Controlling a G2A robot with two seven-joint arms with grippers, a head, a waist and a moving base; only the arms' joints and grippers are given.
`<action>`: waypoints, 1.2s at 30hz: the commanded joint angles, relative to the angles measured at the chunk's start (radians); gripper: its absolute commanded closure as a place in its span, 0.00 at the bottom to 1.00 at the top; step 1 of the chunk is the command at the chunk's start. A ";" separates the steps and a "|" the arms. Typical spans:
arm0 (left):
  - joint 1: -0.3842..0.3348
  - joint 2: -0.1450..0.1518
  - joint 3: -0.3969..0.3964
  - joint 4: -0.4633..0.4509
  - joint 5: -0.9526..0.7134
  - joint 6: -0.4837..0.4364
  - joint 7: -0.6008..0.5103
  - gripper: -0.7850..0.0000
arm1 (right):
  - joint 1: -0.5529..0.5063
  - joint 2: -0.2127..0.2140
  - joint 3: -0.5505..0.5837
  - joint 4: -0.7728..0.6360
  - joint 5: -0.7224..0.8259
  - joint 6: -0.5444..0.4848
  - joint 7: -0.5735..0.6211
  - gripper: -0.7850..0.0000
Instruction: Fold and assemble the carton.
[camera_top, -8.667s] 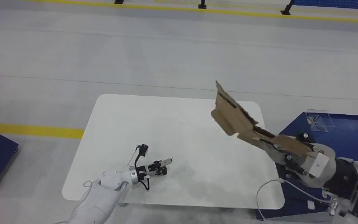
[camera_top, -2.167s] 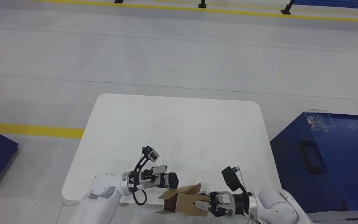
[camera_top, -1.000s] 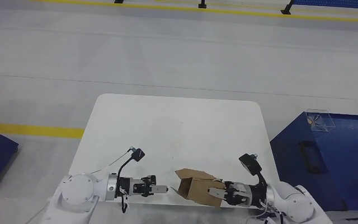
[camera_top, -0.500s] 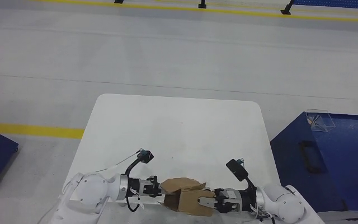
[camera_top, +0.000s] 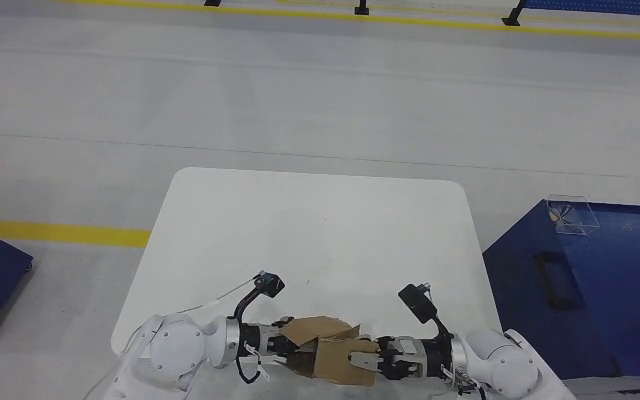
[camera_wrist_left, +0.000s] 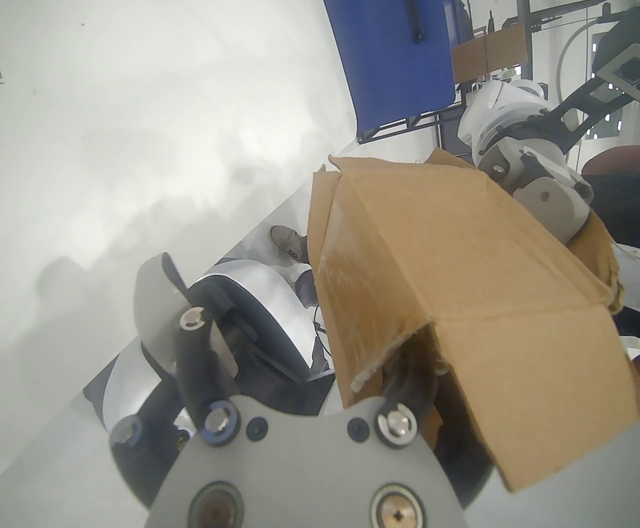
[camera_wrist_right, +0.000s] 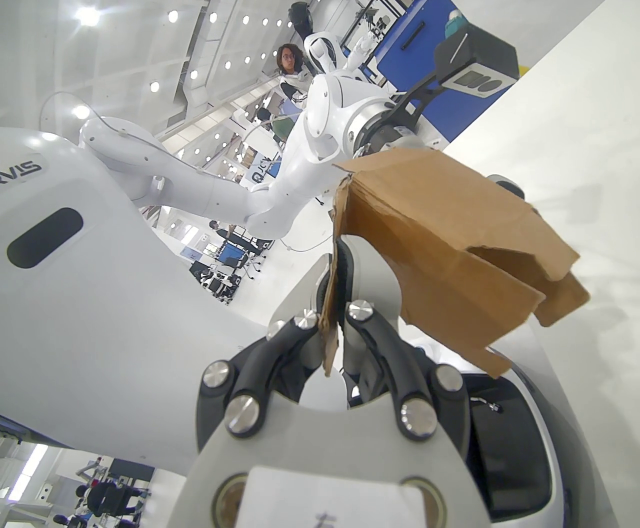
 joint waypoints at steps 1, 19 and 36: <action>0.001 0.001 0.003 -0.002 -0.007 -0.006 0.015 1.00 | 0.002 0.001 0.002 0.001 -0.003 0.005 -0.005 1.00; 0.038 -0.005 -0.048 0.056 -0.432 -0.082 0.178 1.00 | -0.092 0.026 0.250 0.013 0.096 -0.034 -0.106 0.00; 0.033 -0.001 -0.025 0.018 -0.318 -0.086 0.265 1.00 | -0.110 0.022 0.268 -0.003 0.142 -0.065 -0.173 0.00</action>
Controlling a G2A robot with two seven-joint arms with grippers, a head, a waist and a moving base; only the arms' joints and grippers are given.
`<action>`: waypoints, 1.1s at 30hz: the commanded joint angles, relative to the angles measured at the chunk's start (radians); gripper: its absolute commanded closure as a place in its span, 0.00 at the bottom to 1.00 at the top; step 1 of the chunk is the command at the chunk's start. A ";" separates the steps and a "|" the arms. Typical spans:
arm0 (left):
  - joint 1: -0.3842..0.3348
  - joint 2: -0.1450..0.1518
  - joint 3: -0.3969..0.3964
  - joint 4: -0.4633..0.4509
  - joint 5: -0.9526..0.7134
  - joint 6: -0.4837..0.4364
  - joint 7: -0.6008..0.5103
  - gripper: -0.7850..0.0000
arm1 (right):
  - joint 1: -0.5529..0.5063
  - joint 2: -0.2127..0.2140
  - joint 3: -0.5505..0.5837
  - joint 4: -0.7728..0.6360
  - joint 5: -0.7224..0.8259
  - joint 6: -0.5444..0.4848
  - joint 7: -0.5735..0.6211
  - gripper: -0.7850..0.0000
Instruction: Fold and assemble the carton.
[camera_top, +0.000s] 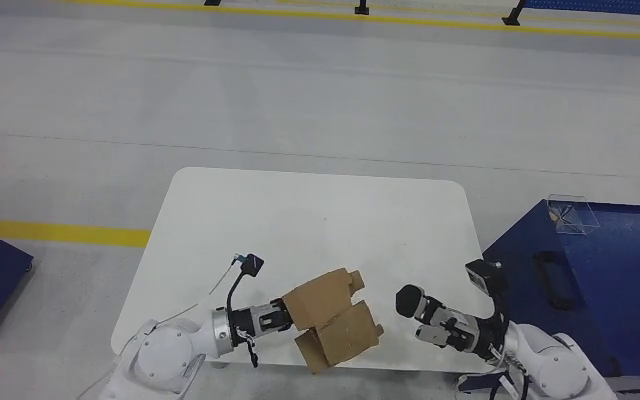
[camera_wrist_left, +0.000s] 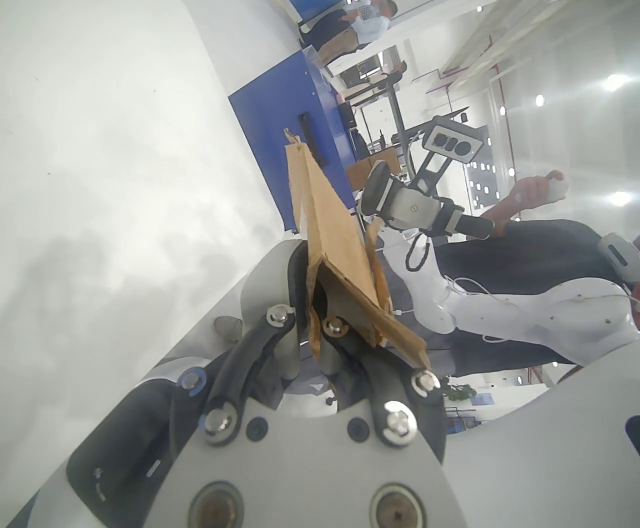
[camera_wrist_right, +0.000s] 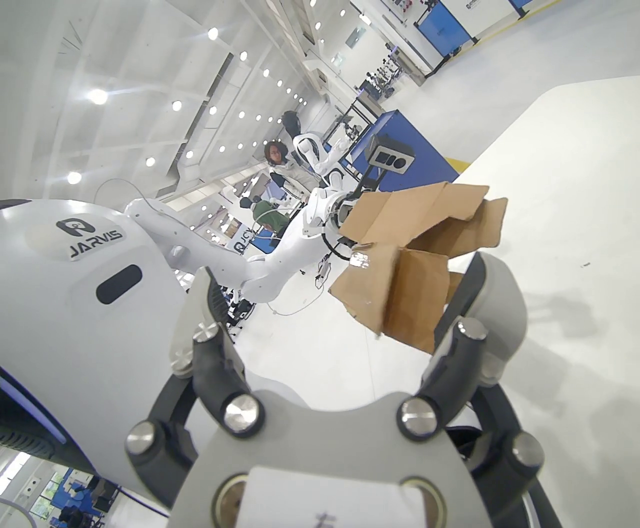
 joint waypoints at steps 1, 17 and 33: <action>0.001 -0.004 0.001 0.000 -0.119 0.063 0.015 1.00 | -0.008 -0.002 0.030 0.002 0.013 0.003 -0.070 0.00; -0.152 -0.052 0.057 0.264 -1.101 0.673 -0.075 1.00 | -0.011 -0.010 -0.034 0.015 0.359 0.075 0.015 0.00; -0.105 -0.017 0.106 0.051 -0.629 0.639 0.094 1.00 | -0.061 -0.040 0.073 -0.047 -0.468 0.181 -0.489 0.00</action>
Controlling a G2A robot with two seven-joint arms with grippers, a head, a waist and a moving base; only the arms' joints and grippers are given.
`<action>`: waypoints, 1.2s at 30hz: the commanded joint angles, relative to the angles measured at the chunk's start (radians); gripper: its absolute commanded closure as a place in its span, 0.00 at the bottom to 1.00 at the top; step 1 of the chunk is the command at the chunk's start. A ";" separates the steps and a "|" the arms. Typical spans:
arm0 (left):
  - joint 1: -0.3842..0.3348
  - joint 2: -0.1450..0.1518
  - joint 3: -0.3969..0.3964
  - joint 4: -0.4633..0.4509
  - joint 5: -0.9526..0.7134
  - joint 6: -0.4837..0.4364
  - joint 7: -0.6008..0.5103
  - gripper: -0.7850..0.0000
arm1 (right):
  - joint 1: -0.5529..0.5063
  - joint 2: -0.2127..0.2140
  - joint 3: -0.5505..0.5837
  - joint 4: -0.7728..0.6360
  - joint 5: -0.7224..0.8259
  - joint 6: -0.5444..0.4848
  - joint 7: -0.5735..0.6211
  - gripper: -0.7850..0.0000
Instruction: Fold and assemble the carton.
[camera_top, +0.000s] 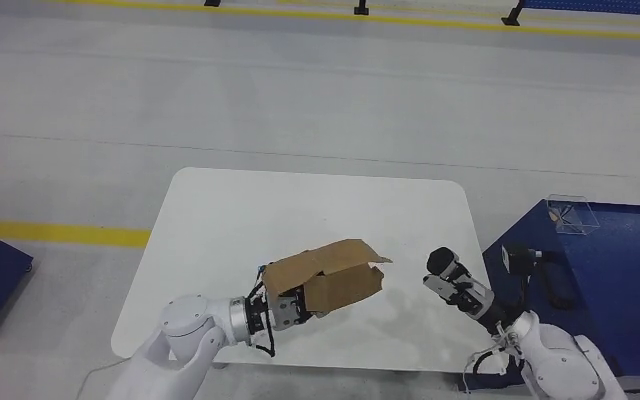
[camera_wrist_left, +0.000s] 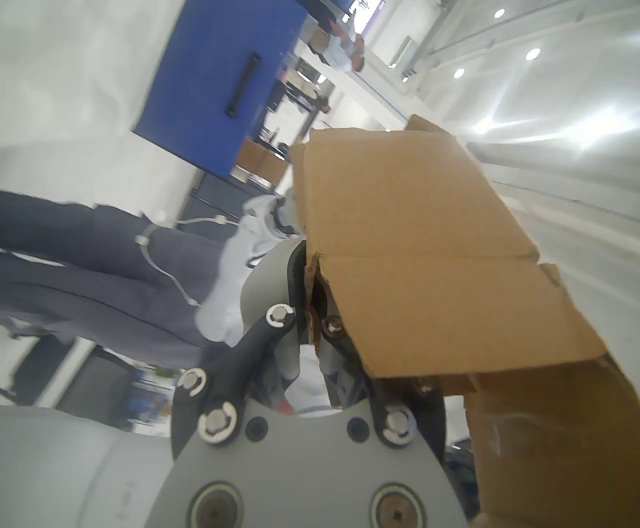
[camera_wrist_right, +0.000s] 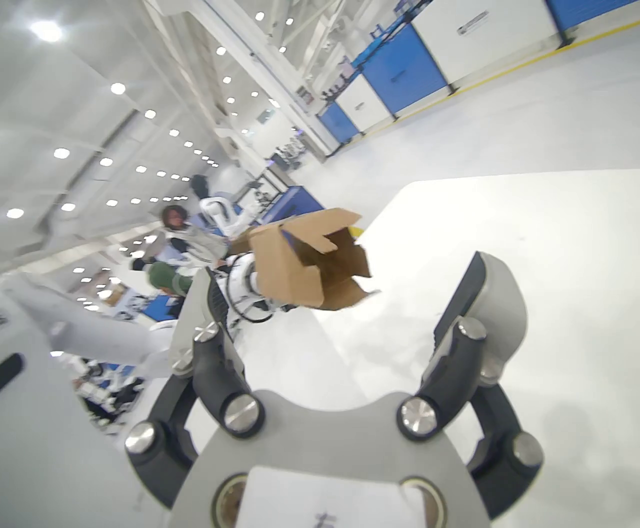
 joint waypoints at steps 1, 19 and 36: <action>0.003 0.000 -0.002 -0.002 0.003 -0.012 0.002 1.00 | -0.005 -0.001 -0.006 0.001 0.031 0.005 -0.014 0.00; 0.027 0.017 0.066 -0.074 0.286 -0.090 0.014 1.00 | 0.077 -0.012 -0.127 0.093 -0.247 0.186 0.050 0.00; -0.050 -0.003 0.056 0.036 -0.093 0.251 0.071 1.00 | 0.124 -0.023 -0.227 0.168 -0.270 0.163 0.123 0.00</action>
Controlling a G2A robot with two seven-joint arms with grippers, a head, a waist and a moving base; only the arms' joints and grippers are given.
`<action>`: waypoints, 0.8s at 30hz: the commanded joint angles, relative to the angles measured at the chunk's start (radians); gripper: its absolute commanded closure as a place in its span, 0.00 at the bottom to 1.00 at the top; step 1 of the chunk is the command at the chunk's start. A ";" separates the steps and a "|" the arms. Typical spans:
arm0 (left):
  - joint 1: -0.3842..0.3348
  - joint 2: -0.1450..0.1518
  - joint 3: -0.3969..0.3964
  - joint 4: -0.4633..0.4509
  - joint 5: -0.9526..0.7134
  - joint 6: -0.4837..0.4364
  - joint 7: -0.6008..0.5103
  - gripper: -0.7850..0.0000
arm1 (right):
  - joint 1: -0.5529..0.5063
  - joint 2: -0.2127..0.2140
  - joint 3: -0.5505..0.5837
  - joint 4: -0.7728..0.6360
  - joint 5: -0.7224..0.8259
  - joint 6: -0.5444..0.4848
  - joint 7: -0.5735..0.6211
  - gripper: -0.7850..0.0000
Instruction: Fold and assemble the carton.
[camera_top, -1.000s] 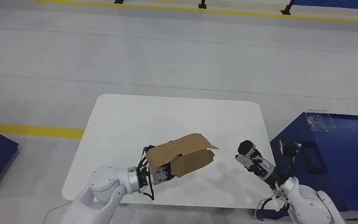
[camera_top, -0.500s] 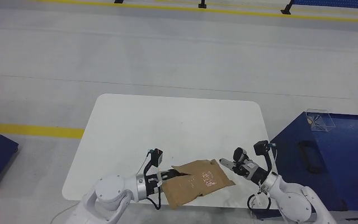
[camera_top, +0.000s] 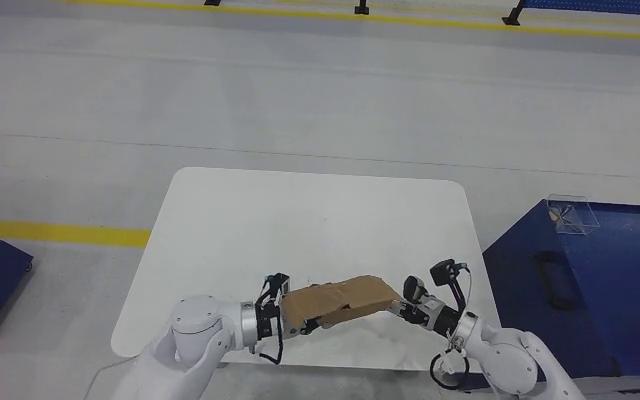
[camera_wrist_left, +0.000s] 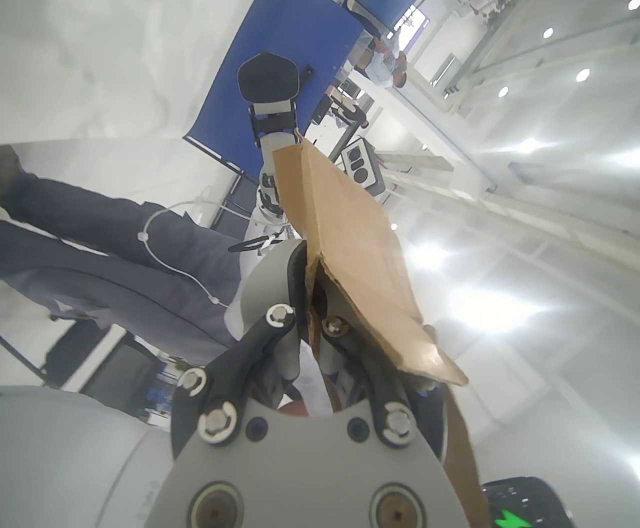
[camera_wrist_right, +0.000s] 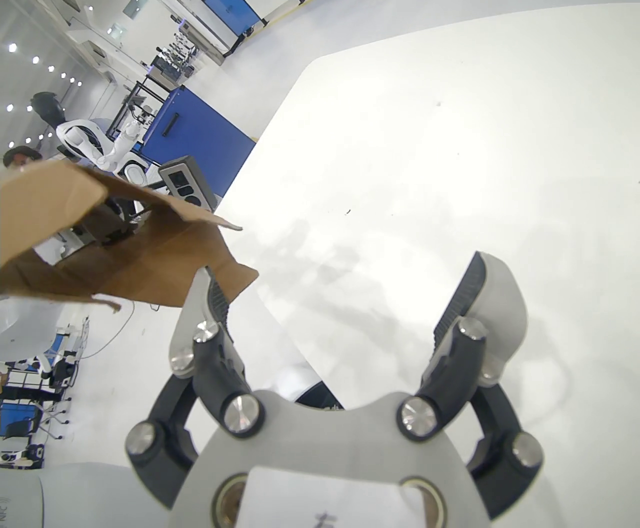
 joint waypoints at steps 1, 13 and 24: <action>-0.014 -0.003 0.007 0.011 -0.035 0.040 0.020 1.00 | 0.001 -0.002 -0.017 0.007 0.005 -0.007 0.011 0.00; -0.029 0.000 0.039 0.018 -0.001 0.048 0.029 1.00 | 0.002 -0.005 -0.004 0.025 0.037 -0.037 -0.033 0.00; -0.052 -0.005 0.056 0.074 -0.039 0.088 0.091 1.00 | -0.075 0.003 0.081 -0.072 0.071 -0.062 -0.032 0.00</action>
